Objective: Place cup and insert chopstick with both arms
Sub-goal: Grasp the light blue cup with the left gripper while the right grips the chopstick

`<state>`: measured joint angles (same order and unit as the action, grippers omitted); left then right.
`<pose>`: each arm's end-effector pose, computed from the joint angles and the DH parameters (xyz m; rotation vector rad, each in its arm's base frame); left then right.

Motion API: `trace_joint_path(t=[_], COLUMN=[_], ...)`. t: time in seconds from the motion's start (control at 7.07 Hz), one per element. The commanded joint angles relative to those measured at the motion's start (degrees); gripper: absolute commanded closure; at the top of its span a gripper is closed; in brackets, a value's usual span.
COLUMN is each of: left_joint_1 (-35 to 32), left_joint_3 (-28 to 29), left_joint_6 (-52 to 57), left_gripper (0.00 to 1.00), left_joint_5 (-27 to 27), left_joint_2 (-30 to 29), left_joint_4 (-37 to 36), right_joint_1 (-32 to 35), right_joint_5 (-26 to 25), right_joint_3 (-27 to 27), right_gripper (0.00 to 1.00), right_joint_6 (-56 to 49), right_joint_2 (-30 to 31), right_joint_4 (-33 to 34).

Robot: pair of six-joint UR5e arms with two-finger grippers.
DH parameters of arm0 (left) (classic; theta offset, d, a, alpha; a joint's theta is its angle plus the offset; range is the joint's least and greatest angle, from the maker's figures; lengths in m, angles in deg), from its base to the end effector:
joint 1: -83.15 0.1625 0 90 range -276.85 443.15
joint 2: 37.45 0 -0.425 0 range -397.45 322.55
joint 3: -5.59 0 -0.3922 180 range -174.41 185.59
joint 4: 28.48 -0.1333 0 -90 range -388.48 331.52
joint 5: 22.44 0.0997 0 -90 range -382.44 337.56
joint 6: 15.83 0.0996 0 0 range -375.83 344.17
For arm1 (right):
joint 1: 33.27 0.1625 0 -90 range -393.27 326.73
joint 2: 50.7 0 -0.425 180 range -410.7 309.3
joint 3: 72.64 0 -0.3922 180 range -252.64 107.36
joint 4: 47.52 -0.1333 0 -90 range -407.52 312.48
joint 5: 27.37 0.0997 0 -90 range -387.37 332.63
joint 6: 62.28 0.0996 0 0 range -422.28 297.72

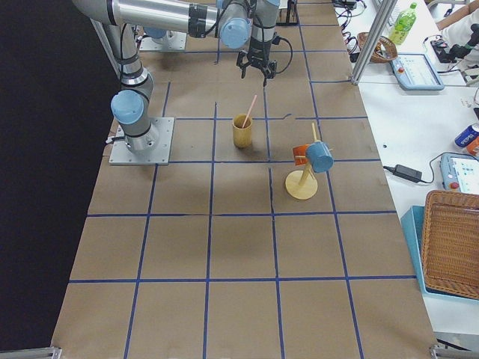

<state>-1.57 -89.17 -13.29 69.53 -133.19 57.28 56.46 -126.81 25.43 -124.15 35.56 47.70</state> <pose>-0.0818 -0.5262 0.4041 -0.0714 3.1091 0.1733 0.1146 -0.4999 0.3973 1.5727 -2.6099 -0.2801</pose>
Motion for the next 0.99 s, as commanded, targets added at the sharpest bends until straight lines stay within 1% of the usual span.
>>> trace_joint_path(t=[0.0, 0.14, 0.28, 0.42, 0.57, 0.71, 0.85], left_joint_1=[1.14, 1.40, 2.53, 2.72, 2.29, 2.28, 2.37], left_joint_3=[-8.20, -12.07, -14.63, -15.88, -16.32, -17.37, -19.47], left_joint_6=[3.42, 5.09, 6.32, 6.68, 5.90, 5.55, 5.28], left_gripper=[0.00, 0.00, 0.00, 0.00, 0.00, 0.00, 0.00], left_joint_5=[0.14, 0.14, -0.03, 0.23, 0.58, 0.50, 0.06], left_joint_2=[-0.77, -0.94, -2.08, -2.61, -1.83, -1.22, -2.08], left_joint_4=[-7.56, -13.10, -16.81, -17.63, -17.03, -16.50, -17.80], right_joint_1=[0.00, 0.00, -0.17, -0.35, -1.13, -1.92, -2.02], right_joint_5=[-0.49, -0.49, -0.58, -2.15, -3.47, -3.48, -3.66], right_joint_3=[3.16, 3.44, 3.26, 3.09, 3.35, 3.35, 3.44], right_gripper=[0.00, 0.00, 0.00, 0.00, 0.00, 0.00, 0.00], right_joint_6=[1.30, 1.13, 0.96, 0.70, 0.61, 0.61, 0.78], right_joint_2=[-1.87, -2.40, -2.75, -2.84, -2.84, -2.84, -2.84], right_joint_4=[4.87, 4.98, 5.07, 5.07, 4.98, 4.63, 4.11])
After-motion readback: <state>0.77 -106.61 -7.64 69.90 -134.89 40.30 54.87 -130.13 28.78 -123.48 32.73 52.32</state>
